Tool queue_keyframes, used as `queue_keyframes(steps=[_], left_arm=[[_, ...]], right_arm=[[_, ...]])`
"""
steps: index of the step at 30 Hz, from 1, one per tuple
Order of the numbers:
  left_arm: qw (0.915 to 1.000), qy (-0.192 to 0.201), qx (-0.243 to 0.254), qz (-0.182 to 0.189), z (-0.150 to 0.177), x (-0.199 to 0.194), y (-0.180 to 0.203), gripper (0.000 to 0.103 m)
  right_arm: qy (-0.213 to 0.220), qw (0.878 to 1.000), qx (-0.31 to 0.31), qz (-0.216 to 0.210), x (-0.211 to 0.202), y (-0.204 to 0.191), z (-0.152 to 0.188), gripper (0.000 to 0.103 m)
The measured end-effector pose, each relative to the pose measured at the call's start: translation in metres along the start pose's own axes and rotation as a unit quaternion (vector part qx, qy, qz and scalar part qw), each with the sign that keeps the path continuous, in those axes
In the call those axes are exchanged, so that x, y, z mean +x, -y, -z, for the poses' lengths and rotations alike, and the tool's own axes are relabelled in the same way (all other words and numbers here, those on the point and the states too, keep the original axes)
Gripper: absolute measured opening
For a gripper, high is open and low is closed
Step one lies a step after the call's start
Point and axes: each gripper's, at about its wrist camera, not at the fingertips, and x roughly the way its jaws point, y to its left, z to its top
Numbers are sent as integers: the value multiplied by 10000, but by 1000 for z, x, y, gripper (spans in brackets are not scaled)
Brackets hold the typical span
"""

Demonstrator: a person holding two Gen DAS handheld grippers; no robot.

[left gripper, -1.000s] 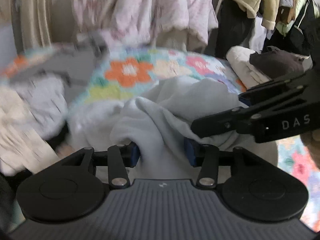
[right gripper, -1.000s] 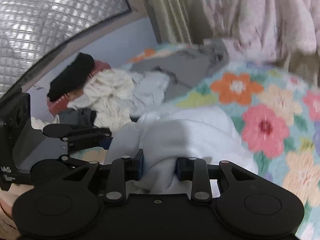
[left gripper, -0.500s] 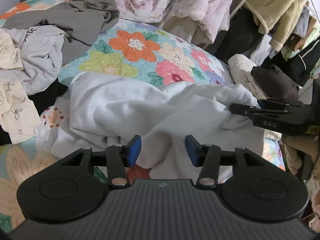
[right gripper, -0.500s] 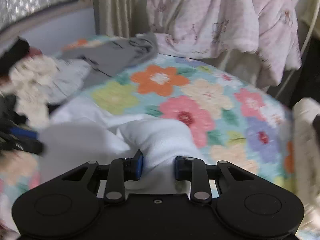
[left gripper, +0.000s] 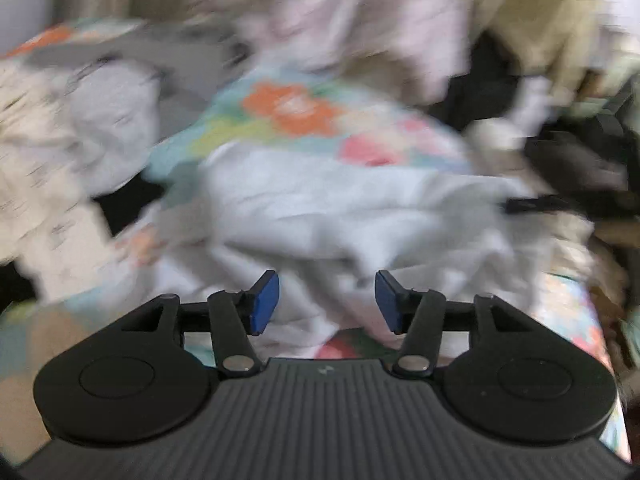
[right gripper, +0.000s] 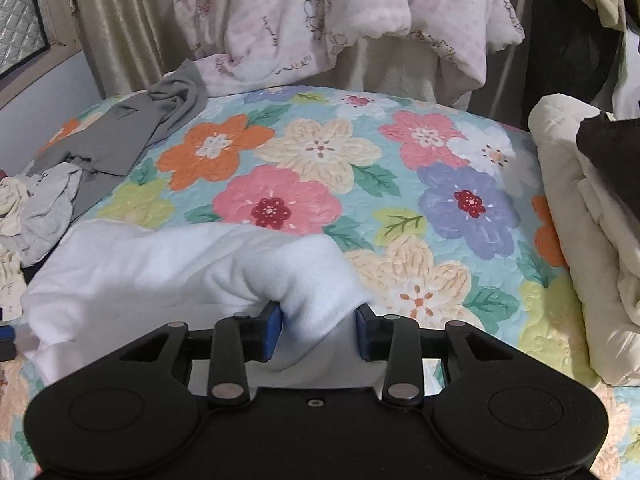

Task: Fold clothes
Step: 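Open both grippers to drop the white garment onto the bedspread, then grasp one garment edge with the right gripper while the left gripper grasps another edge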

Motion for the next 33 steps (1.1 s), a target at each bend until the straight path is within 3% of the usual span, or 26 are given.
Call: queue_keyframes(steps=[1, 3, 7, 11, 14, 17, 19, 23, 26, 29, 31, 33], left_arm=[[9998, 49, -37, 188, 5, -2, -7, 60], [9994, -24, -348, 30, 9, 2, -24, 61], [9991, -106, -266, -306, 17, 15, -35, 62], [9974, -218, -672, -131, 25, 31, -48, 62], [9964, -503, -592, -328, 18, 48, -42, 62], [9971, -617, -123, -420, 8, 62, -32, 62], [9977, -560, -159, -354, 11, 68, -35, 65], [9980, -480, -204, -356, 18, 77, -35, 68], [9983, -368, -85, -435, 11, 76, -25, 68], [9974, -452, -47, -566, 7, 71, -17, 68], [9934, -687, -325, -859, 13, 61, -14, 69], [9899, -853, -702, -890, 24, 40, -10, 69]], right_arm=[[-22, 9999, -137, 13, -3, -6, 0, 45], [-31, 9987, -502, 74, -11, -15, -5, 46], [33, 9939, -1094, 129, -26, -27, -14, 52], [-73, 9960, -849, -256, -28, -26, -12, 53], [-300, 9963, -563, -576, -26, -31, -2, 52], [-344, 9963, 217, -761, -18, -37, 16, 53], [-763, 9918, 63, -1024, -5, -48, 23, 52], [-1142, 9824, -738, -1282, -11, -68, 29, 53], [-1016, 9830, -606, -1402, -25, -68, 39, 53], [-681, 9870, -972, -1085, -51, -73, 66, 53], [-435, 9893, -1160, -774, -65, -75, 87, 53], [-100, 9913, -1118, -688, -75, -71, 108, 53]])
